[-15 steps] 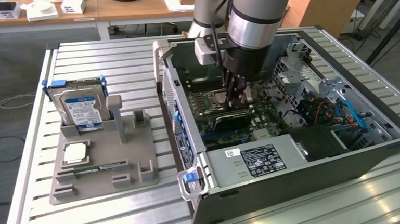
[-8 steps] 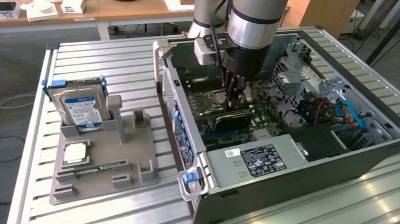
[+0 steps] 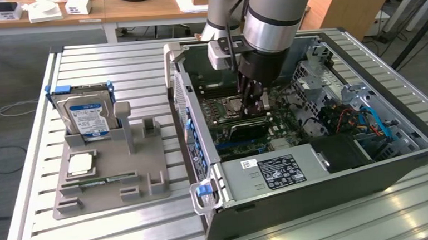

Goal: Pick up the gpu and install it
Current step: 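Press down on the gpu until it lock into place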

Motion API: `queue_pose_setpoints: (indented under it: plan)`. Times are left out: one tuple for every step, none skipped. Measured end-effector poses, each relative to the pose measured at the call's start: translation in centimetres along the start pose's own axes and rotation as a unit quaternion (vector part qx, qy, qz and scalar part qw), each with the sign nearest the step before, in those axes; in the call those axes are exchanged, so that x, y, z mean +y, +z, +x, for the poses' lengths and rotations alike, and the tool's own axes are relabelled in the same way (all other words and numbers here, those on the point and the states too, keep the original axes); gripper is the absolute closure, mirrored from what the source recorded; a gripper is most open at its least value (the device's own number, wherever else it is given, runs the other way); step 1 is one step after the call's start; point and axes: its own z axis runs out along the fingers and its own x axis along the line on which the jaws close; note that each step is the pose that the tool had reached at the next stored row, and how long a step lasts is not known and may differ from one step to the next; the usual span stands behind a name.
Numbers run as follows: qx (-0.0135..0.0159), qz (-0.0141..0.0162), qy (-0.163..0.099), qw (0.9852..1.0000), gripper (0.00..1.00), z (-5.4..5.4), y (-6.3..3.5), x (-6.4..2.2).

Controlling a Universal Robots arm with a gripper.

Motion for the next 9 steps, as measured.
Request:
queue_pose_setpoints:
  plan:
    - [0.0000, 0.0000, 0.000, 1.0000, 0.89, 0.0, 0.00, 0.14]
    - [0.0000, 0.0000, 0.000, 1.0000, 0.89, 0.0, 0.00, 0.35]
    - [0.0000, 0.0000, 0.000, 1.0000, 0.89, 0.0, 0.00, 0.62]
    - [0.0000, 0.0001, 0.000, 1.0000, 0.89, 0.0, 0.00, 0.90]
    - [0.0000, 0.0001, 0.000, 1.0000, 0.89, 0.0, 0.01, 1.25]
    - [0.0000, 0.0001, 0.000, 1.0000, 0.89, 0.0, 0.01, 1.58]
    - [0.0000, 0.0001, 0.000, 1.0000, 0.89, 0.0, 0.02, 1.88]
    - [0.0000, 0.0002, 0.000, 1.0000, 0.89, 0.0, 0.03, 2.12]
    - [0.0000, 0.0002, 0.000, 1.0000, 0.89, 0.0, 0.05, 2.27]
